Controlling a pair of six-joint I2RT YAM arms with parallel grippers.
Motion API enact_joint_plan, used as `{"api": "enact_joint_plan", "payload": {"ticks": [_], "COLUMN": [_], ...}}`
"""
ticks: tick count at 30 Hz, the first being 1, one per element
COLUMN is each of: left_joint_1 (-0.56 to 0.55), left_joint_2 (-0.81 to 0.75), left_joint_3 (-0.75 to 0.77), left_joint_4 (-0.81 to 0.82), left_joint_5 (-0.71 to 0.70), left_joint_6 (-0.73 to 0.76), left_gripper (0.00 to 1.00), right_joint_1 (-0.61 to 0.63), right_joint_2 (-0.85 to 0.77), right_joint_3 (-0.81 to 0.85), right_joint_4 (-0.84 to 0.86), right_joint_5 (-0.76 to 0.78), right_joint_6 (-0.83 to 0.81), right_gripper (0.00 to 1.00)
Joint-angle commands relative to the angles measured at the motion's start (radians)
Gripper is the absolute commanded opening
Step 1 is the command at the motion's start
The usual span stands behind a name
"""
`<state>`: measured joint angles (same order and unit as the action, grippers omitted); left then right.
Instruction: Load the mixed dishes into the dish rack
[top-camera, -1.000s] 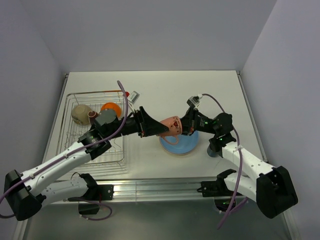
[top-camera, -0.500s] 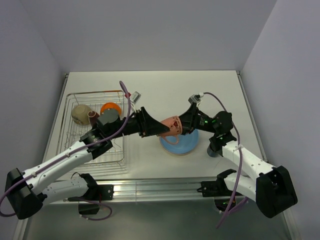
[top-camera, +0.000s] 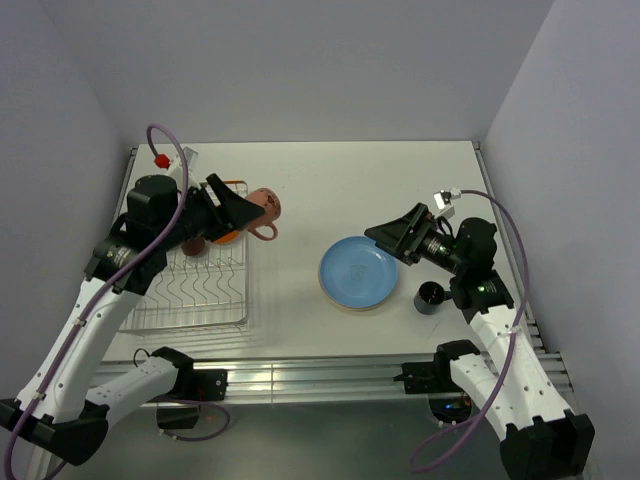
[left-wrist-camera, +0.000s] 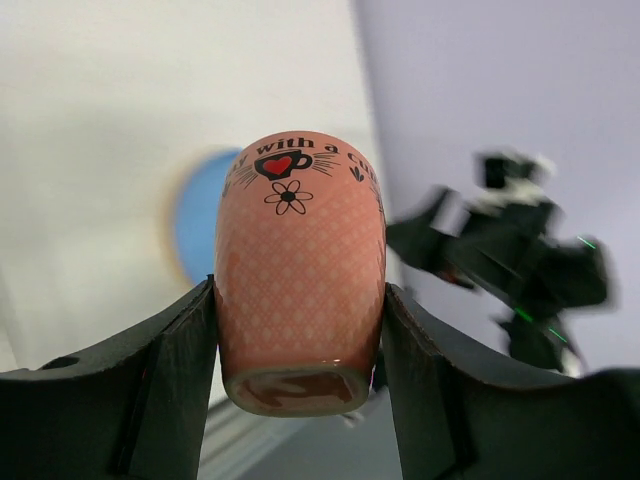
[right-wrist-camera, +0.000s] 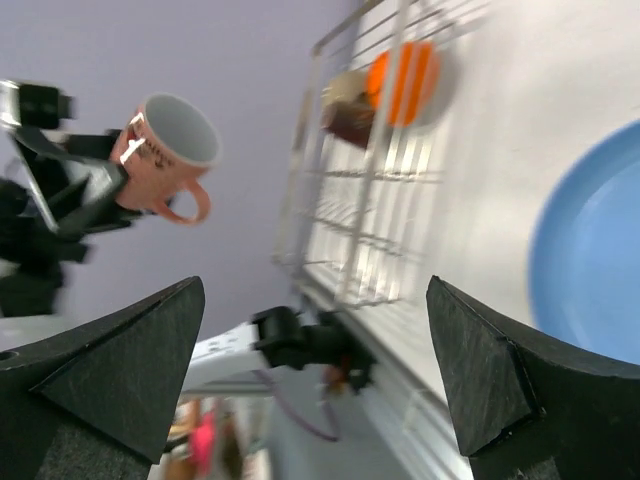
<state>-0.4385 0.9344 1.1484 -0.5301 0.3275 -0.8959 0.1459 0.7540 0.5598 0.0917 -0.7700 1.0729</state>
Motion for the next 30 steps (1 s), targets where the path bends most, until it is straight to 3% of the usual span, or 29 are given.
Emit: {"api": "enact_joint_plan", "payload": {"ticks": [1,7,10,18,30], "left_joint_1": [0.026,0.043,0.047,0.053,0.101], "left_joint_2": [0.064,0.217,0.296,0.484,0.589], "left_joint_3": [0.167,0.356,0.414,0.493,0.367], "left_joint_4": [-0.357,-0.559,-0.582,-0.616,-0.487], "left_joint_5": [-0.247,-0.569,-0.646,-0.715,-0.667], "left_joint_6": [0.164,0.242,0.261,0.287,0.345], "left_gripper": [0.0,0.0,0.0,0.0,0.0], "right_joint_1": [-0.005,-0.005,-0.005,-0.005,-0.005], "right_joint_2": [-0.056,-0.088,-0.09,-0.105,-0.127], "right_joint_3": [0.126,0.173,0.184,0.203,0.187], "right_joint_4": [-0.391,-0.489,-0.512,-0.556,-0.586], "right_joint_5": [0.175,0.187,0.183,0.178,0.166], "right_joint_6": [-0.301,-0.353,-0.372,-0.406,-0.439], "right_gripper": [1.0,0.99,0.99,0.99,0.99]}}
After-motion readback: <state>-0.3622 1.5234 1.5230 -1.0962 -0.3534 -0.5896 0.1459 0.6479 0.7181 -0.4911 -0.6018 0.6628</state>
